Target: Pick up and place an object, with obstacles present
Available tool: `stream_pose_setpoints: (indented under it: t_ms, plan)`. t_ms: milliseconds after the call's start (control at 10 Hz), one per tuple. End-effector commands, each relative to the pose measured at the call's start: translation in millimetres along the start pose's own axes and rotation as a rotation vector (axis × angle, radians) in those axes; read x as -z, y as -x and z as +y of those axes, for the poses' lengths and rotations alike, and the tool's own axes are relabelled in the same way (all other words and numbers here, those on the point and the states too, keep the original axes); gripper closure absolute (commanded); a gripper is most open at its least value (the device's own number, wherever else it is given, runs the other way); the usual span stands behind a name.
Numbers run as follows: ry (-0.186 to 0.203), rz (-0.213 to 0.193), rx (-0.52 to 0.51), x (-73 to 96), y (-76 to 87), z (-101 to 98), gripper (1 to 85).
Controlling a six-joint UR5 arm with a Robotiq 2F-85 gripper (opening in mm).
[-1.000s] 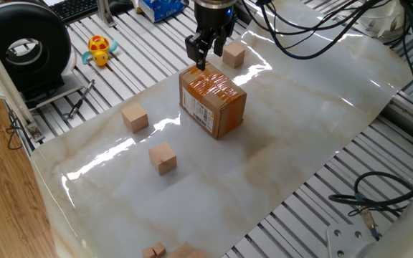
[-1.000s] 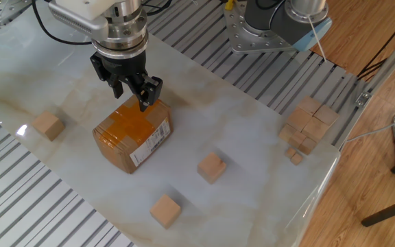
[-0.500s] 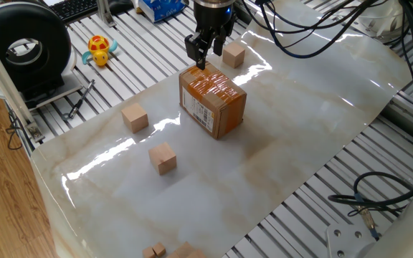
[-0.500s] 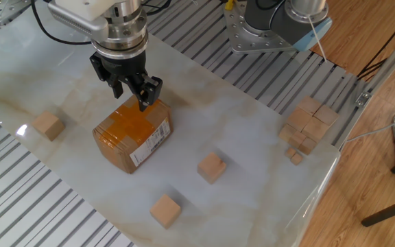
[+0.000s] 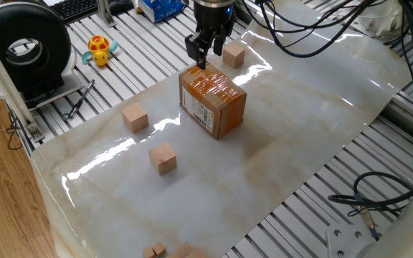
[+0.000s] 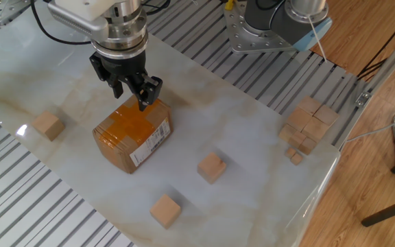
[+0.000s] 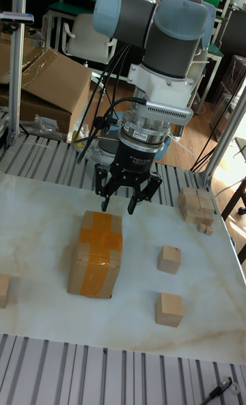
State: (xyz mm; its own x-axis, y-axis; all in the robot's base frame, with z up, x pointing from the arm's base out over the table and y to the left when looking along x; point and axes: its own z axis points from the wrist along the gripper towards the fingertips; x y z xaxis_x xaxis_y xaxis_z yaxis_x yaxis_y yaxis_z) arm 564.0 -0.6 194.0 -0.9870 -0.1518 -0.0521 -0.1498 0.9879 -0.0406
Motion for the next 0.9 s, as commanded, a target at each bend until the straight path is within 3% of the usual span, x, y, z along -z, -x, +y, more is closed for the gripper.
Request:
stream_pose_setpoints:
  t_ms: [0,700,800]
  plan:
    - [0.008,-0.003,0.001,1.7,0.9,0.8,30.7]
    - [0.031,0.003,-0.016,4.0,-0.6,2.9,32.0]
    - [0.073,-0.044,-0.001,4.8,11.5,13.9,35.3]
